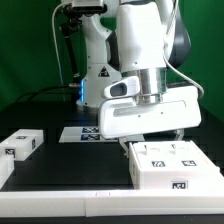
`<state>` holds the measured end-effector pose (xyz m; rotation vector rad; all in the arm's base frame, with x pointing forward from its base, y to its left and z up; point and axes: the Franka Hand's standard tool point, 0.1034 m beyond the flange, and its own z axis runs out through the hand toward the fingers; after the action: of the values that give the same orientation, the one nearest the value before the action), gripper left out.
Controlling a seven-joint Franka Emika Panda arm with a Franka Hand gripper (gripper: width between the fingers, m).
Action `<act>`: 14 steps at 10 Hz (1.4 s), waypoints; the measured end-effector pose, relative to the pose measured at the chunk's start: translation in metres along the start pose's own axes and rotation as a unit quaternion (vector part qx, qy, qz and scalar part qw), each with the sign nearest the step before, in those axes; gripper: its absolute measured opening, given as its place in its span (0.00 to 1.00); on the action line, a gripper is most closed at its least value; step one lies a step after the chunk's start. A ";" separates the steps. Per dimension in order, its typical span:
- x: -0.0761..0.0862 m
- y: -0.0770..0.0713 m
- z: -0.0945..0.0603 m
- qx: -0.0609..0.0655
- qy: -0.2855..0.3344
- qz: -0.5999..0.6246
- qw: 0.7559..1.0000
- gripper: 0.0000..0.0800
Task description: Assemble cabinet
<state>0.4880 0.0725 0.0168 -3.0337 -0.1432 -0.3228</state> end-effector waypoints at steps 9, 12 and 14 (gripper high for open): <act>0.008 -0.009 0.014 0.004 0.012 -0.015 1.000 0.84; 0.007 -0.009 0.013 0.004 0.016 -0.025 1.000 0.44; 0.006 -0.008 0.013 0.003 0.016 -0.034 0.999 0.25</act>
Offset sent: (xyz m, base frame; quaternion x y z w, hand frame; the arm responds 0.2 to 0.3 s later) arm 0.0191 0.0034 -0.0154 -0.0058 0.0200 0.0125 0.9997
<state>0.4956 0.0824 0.0055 -3.0203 -0.2453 -0.3750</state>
